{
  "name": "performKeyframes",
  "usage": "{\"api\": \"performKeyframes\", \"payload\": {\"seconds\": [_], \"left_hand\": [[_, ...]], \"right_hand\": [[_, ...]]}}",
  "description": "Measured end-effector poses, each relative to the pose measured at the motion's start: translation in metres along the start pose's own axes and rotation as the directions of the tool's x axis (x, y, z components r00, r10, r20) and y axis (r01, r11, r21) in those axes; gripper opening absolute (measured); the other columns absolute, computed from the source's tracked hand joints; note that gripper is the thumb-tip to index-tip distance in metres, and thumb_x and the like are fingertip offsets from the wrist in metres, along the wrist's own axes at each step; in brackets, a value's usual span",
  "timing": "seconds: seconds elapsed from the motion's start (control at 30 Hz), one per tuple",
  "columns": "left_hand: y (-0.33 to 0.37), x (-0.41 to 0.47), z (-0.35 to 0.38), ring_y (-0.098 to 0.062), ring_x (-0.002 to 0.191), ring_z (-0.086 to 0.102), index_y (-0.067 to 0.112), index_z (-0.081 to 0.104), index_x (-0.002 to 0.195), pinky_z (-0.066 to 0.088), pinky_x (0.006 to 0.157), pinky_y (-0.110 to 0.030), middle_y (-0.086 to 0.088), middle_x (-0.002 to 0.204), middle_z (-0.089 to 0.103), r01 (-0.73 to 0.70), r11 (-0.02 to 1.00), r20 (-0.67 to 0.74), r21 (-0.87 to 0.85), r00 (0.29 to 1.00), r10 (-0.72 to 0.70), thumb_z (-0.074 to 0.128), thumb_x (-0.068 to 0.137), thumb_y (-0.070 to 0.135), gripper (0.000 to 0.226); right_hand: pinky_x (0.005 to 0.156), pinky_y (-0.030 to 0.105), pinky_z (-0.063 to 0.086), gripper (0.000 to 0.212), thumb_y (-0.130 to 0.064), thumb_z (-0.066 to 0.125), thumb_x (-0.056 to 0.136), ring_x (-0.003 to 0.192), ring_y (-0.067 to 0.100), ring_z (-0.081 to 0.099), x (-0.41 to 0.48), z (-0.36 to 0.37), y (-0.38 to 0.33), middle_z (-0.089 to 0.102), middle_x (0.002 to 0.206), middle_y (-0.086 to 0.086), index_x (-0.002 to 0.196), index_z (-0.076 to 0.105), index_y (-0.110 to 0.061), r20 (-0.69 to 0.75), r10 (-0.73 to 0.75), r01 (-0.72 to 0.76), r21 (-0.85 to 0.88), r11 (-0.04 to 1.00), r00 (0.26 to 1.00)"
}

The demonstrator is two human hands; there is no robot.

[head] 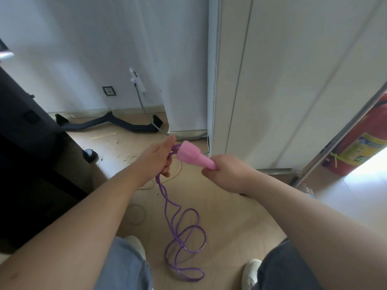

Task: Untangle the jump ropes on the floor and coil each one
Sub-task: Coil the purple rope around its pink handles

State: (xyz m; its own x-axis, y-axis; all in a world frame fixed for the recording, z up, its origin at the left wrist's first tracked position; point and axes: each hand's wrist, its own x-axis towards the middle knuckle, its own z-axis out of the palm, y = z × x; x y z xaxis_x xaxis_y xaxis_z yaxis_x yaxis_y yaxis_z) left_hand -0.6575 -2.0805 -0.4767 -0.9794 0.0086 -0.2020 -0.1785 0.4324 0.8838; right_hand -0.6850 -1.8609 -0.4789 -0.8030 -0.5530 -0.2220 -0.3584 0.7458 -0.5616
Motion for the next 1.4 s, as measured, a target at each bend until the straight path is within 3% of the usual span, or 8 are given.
{"api": "performKeyframes", "payload": {"seconds": [0.13, 0.3, 0.43, 0.53, 0.73, 1.13, 1.27, 1.4], "left_hand": [[-0.005, -0.001, 0.003, -0.013, 0.051, 0.044, 0.026, 0.064, 0.058, 0.046, 0.062, -0.034, 0.008, 0.049, 0.045, -0.018, 0.997, -0.154, 0.080, 0.988, 0.030, 0.027, 0.101, 0.063, 0.068], [-0.006, 0.002, 0.010, -0.012, 0.049, 0.042, 0.007, 0.053, 0.069, 0.041, 0.048, -0.019, 0.000, 0.054, 0.045, -0.025, 0.994, -0.222, -0.109, 0.975, 0.000, 0.022, 0.104, 0.060, 0.070], [-0.003, -0.003, 0.029, -0.016, 0.042, 0.034, 0.008, 0.053, 0.078, 0.037, 0.043, -0.024, -0.002, 0.051, 0.040, 0.063, 0.917, -0.137, -0.394, 0.982, -0.126, 0.029, 0.108, 0.046, 0.054], [0.007, -0.002, 0.049, -0.015, 0.040, 0.034, 0.008, 0.048, 0.075, 0.036, 0.041, -0.025, -0.001, 0.048, 0.040, 0.252, 0.890, -0.146, -0.380, 0.934, -0.326, 0.035, 0.105, 0.014, 0.033], [0.009, 0.001, 0.061, -0.014, 0.045, 0.039, 0.010, 0.053, 0.091, 0.036, 0.043, -0.023, -0.005, 0.060, 0.050, 0.402, 0.866, -0.173, -0.299, 0.869, -0.463, 0.028, 0.100, 0.005, 0.027], [0.009, -0.003, 0.060, -0.017, 0.057, 0.051, 0.009, 0.061, 0.105, 0.047, 0.052, -0.026, -0.006, 0.071, 0.055, 0.397, 0.918, -0.053, 0.015, 0.917, -0.396, 0.030, 0.104, 0.018, 0.032], [0.007, -0.001, 0.059, -0.016, 0.057, 0.045, 0.013, 0.062, 0.106, 0.039, 0.051, -0.027, -0.003, 0.070, 0.052, 0.372, 0.928, -0.093, 0.025, 0.925, -0.369, 0.028, 0.105, 0.029, 0.037], [0.007, 0.004, 0.050, -0.013, 0.048, 0.033, 0.012, 0.066, 0.088, 0.028, 0.046, -0.025, 0.003, 0.057, 0.039, 0.262, 0.955, -0.256, -0.141, 0.922, -0.290, 0.015, 0.104, 0.057, 0.070]], "right_hand": [[0.050, 0.027, 0.034, 0.028, -0.034, 0.058, 0.097, 0.053, 0.019, 0.041, -0.009, 0.005, -0.004, 0.047, 0.065, 0.001, 0.076, 0.048, -0.019, 0.213, 0.048, -0.099, 0.236, 0.967, 0.976], [0.045, 0.025, 0.016, 0.025, -0.023, 0.055, 0.101, 0.047, 0.013, 0.022, -0.023, 0.005, -0.009, 0.032, 0.059, -0.003, 0.083, 0.038, -0.018, 0.441, -0.090, -0.228, 0.615, 0.755, 0.893], [0.042, 0.022, 0.016, 0.027, -0.024, 0.054, 0.102, 0.046, 0.011, 0.023, -0.027, 0.008, -0.018, 0.033, 0.059, -0.003, 0.079, 0.040, -0.020, 0.417, -0.117, -0.251, 0.723, 0.643, 0.901], [0.042, 0.022, 0.019, 0.021, -0.026, 0.056, 0.100, 0.046, 0.012, 0.023, -0.022, 0.014, -0.025, 0.035, 0.059, -0.003, 0.082, 0.047, -0.019, 0.307, -0.020, -0.228, 0.745, 0.627, 0.951], [0.048, 0.027, 0.035, 0.019, -0.027, 0.049, 0.097, 0.061, 0.023, 0.052, -0.006, 0.025, -0.027, 0.052, 0.065, -0.002, 0.080, 0.053, -0.020, -0.064, 0.109, -0.095, 0.190, 0.977, 0.992], [0.063, 0.033, 0.041, 0.005, -0.017, 0.047, 0.093, 0.073, 0.028, 0.053, 0.002, 0.017, 0.001, 0.046, 0.071, -0.002, 0.090, 0.047, -0.020, -0.223, 0.192, -0.235, -0.187, 0.954, 0.956], [0.055, 0.030, 0.040, 0.015, -0.025, 0.043, 0.099, 0.070, 0.027, 0.058, 0.006, 0.018, -0.002, 0.056, 0.074, 0.002, 0.091, 0.052, -0.016, -0.187, 0.216, -0.225, -0.027, 0.974, 0.958], [0.044, 0.023, 0.028, 0.015, -0.026, 0.052, 0.095, 0.047, 0.017, 0.035, 0.006, 0.004, 0.000, 0.044, 0.064, 0.001, 0.085, 0.053, -0.016, -0.057, 0.342, -0.265, 0.516, 0.814, 0.938]]}}
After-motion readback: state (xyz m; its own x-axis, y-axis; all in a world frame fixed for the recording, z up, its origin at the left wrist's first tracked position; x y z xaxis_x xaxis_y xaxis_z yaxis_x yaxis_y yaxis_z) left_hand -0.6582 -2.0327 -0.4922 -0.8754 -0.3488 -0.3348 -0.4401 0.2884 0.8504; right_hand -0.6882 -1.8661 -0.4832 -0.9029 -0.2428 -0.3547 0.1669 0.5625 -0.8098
